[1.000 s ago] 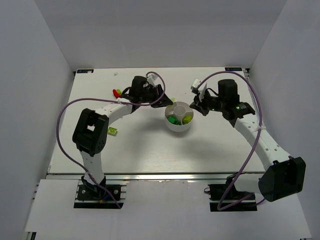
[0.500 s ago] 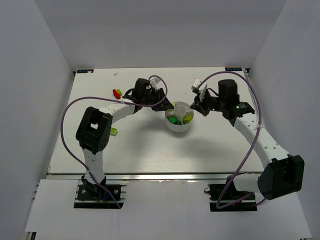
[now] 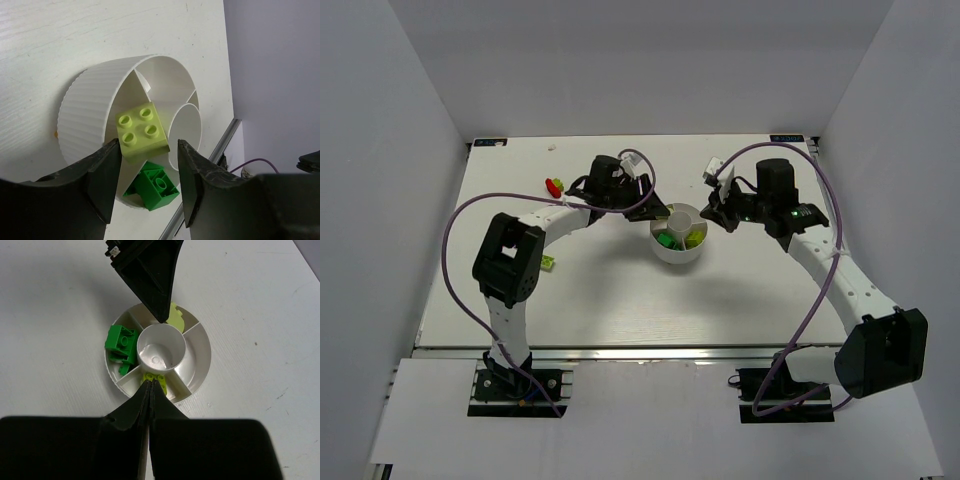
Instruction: Sort the legos into containers by color
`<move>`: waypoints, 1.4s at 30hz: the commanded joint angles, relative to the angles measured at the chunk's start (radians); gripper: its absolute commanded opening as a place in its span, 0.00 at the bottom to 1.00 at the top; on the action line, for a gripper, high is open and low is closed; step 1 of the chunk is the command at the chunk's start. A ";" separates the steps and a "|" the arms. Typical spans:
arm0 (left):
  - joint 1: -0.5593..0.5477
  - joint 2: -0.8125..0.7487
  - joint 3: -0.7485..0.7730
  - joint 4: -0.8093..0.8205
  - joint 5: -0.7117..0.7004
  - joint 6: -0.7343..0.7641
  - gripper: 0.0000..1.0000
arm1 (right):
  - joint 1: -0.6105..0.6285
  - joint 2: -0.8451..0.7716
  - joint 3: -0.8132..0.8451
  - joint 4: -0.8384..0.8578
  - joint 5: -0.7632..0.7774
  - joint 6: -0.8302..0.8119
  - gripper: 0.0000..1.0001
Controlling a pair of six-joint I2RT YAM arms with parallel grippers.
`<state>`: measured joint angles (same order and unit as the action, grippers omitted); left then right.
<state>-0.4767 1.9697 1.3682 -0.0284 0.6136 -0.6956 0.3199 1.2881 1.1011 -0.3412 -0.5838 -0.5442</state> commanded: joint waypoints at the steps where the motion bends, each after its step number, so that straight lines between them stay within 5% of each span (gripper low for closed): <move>1: -0.003 -0.008 0.042 -0.008 0.009 0.015 0.58 | -0.007 0.007 0.008 0.008 -0.024 0.010 0.00; 15: -0.003 -0.161 0.125 -0.182 -0.067 0.077 0.58 | -0.008 0.005 0.014 -0.001 -0.024 -0.002 0.00; 18: 0.003 -0.273 0.043 -0.228 -0.158 0.097 0.49 | -0.008 0.011 0.016 -0.007 -0.027 -0.003 0.50; 19: 0.013 -0.307 -0.019 -0.246 -0.182 0.094 0.32 | -0.008 0.022 0.020 -0.015 -0.045 -0.002 0.71; 20: 0.018 -0.340 -0.056 -0.252 -0.208 0.087 0.24 | -0.008 0.030 0.026 -0.027 -0.057 -0.002 0.82; 23: 0.059 -0.489 -0.223 -0.274 -0.322 0.029 0.00 | -0.007 0.065 0.051 -0.088 -0.147 0.000 0.89; 25: 0.088 -0.607 -0.312 -0.291 -0.400 -0.040 0.00 | -0.007 0.091 0.057 -0.123 -0.195 0.000 0.89; 27: 0.144 -0.675 -0.426 -0.324 -0.454 -0.093 0.15 | -0.005 0.102 0.051 -0.125 -0.243 0.015 0.89; 30: 0.223 -0.778 -0.523 -0.454 -0.586 -0.236 0.70 | 0.011 0.141 0.088 -0.163 -0.232 0.018 0.89; 32: 0.268 -0.813 -0.552 -0.540 -0.677 -0.307 0.89 | 0.018 0.161 0.111 -0.174 -0.219 0.032 0.78; 34: 0.289 -0.812 -0.555 -0.602 -0.727 -0.359 0.98 | 0.021 0.172 0.121 -0.171 -0.212 0.049 0.61; 35: 0.303 -0.795 -0.543 -0.617 -0.767 -0.401 0.98 | 0.022 0.184 0.134 -0.174 -0.220 0.055 0.38; 37: 0.311 -0.764 -0.518 -0.650 -0.802 -0.433 0.98 | 0.025 0.195 0.141 -0.176 -0.215 0.072 0.17; 40: 0.316 -0.685 -0.457 -0.668 -0.868 -0.466 0.96 | 0.031 0.208 0.149 -0.162 -0.195 0.099 0.23; 42: 0.322 -0.615 -0.422 -0.694 -0.903 -0.488 0.93 | 0.034 0.208 0.151 -0.150 -0.171 0.107 0.41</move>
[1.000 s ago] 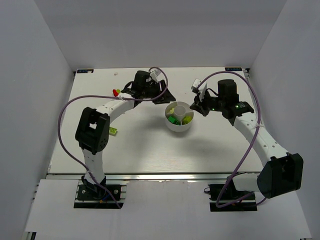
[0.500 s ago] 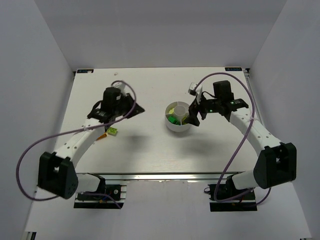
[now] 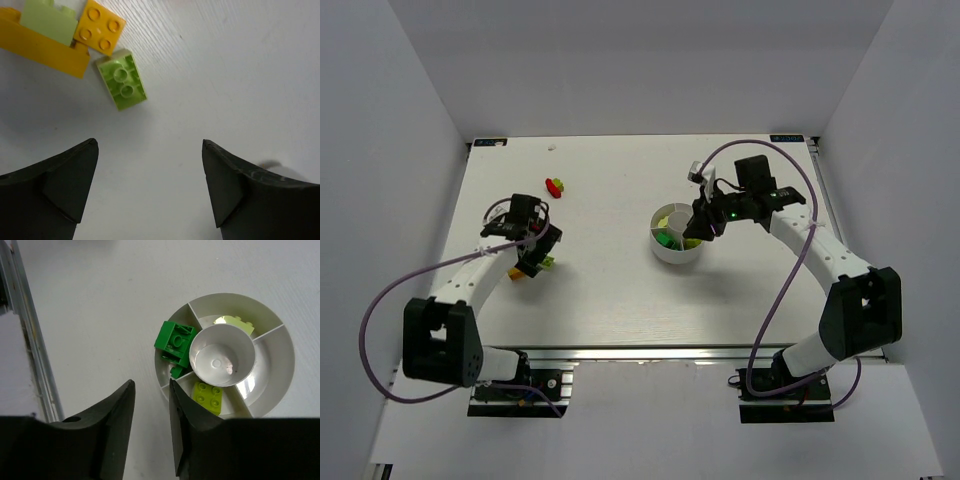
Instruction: Sort the legos into containers by color
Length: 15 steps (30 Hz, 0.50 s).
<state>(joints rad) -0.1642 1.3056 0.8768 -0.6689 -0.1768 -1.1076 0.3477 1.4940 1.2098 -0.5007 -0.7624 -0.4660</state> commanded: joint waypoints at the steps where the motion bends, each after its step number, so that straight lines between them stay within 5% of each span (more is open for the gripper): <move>1: 0.012 0.076 0.112 -0.070 -0.124 -0.084 0.89 | 0.008 -0.001 0.040 0.011 0.020 0.032 0.46; 4: 0.012 0.176 0.187 -0.135 -0.162 -0.101 0.84 | 0.007 -0.009 0.034 0.027 0.038 0.035 0.53; 15: 0.017 0.270 0.197 -0.120 -0.145 -0.109 0.79 | 0.007 -0.024 0.017 0.047 0.063 0.035 0.54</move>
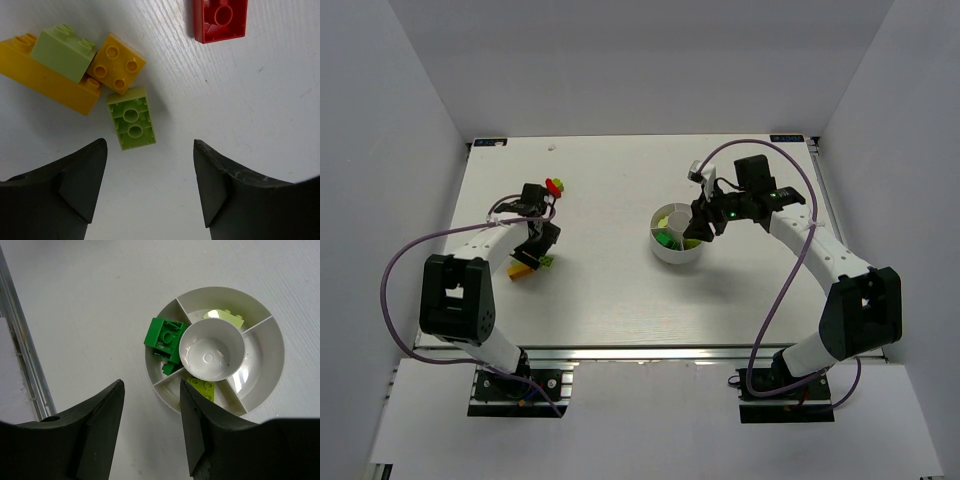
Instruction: Sort the legos into containers by color
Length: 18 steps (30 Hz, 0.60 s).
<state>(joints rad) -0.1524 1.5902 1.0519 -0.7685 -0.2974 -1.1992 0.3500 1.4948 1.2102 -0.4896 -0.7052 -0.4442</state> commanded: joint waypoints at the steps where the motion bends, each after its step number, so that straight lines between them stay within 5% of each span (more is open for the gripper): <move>1: 0.004 -0.019 0.020 -0.020 -0.025 -0.017 0.79 | 0.004 -0.025 0.017 0.037 0.007 0.013 0.54; 18: 0.022 0.073 -0.003 0.031 -0.020 0.004 0.69 | 0.004 -0.019 0.028 0.026 0.030 0.004 0.55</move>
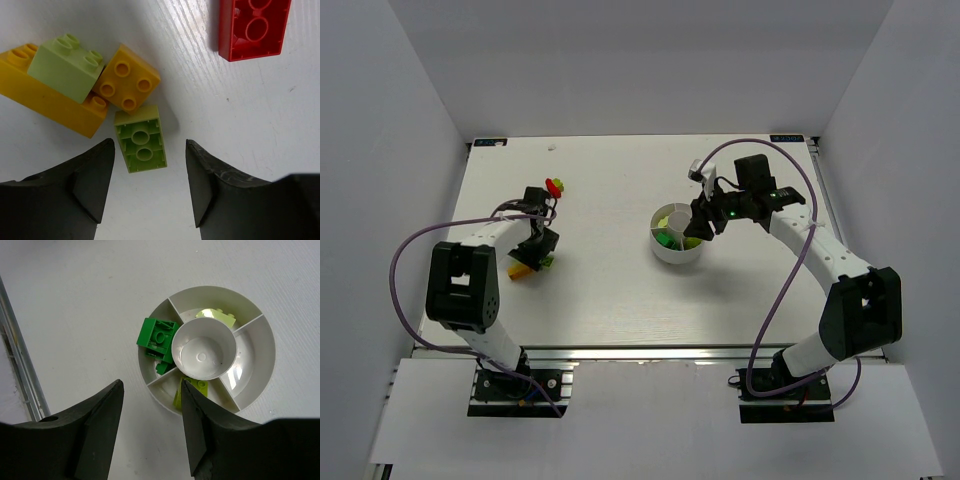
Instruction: Sort the legos into containers by color
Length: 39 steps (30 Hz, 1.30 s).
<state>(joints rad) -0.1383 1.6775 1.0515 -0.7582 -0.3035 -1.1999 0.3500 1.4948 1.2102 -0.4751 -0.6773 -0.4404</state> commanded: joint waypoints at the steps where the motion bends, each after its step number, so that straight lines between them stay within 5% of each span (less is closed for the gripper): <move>1: 0.009 -0.012 -0.004 0.022 -0.016 0.005 0.68 | 0.004 -0.019 0.029 0.010 0.001 0.002 0.55; 23: 0.013 -0.088 0.002 0.075 0.086 0.095 0.20 | 0.004 -0.033 0.040 -0.014 0.021 -0.020 0.55; 35: -0.179 -0.171 0.022 0.318 0.469 0.338 0.00 | 0.001 -0.047 0.072 -0.043 0.033 -0.043 0.55; 39: -0.234 -0.127 0.044 0.580 0.625 0.367 0.00 | -0.011 -0.071 0.072 -0.053 0.051 -0.054 0.55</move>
<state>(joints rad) -0.3515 1.5394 1.0481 -0.3943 0.1802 -0.8783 0.3496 1.4742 1.2366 -0.5106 -0.6415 -0.4793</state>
